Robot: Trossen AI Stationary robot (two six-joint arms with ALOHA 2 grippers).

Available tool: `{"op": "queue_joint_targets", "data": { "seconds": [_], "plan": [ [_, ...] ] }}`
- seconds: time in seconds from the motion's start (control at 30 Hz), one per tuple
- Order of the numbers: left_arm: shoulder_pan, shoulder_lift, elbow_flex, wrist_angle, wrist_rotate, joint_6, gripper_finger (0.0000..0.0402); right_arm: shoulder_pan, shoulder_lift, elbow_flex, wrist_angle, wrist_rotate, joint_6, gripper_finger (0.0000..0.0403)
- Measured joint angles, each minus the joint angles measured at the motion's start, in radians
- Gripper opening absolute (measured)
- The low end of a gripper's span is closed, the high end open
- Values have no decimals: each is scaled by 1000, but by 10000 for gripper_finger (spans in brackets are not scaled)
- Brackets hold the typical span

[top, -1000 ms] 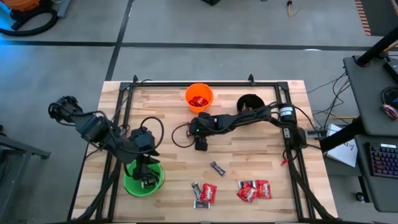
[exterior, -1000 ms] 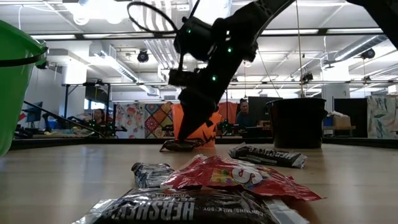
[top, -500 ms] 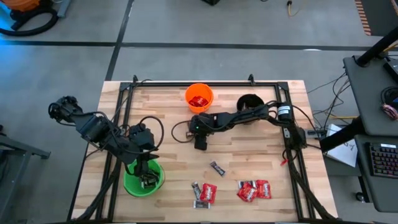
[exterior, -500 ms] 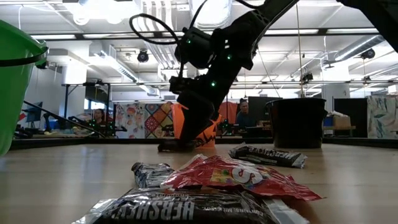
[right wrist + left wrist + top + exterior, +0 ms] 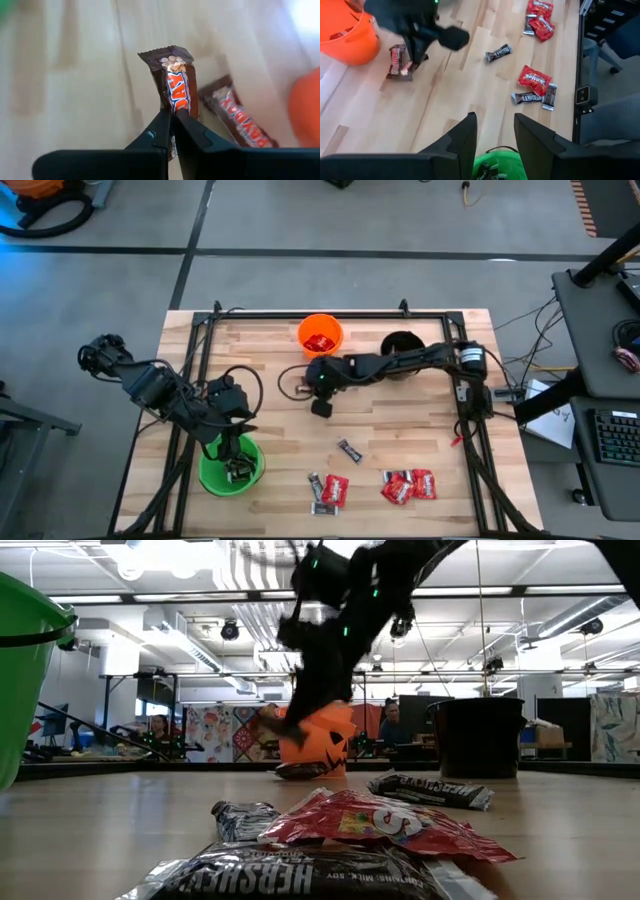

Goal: Sort candy
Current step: Put the brown chocolate into the black bucket

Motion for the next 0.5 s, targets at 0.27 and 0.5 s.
{"op": "queue_joint_targets", "data": {
  "seconds": [0.27,0.5],
  "plan": [
    [2,0,0,0,-37,34,115,-46,-279,2,-170,-9,133,12],
    [54,0,-1,10,-63,118,115,-193,-487,2,-530,1,315,12]
  ]
}}
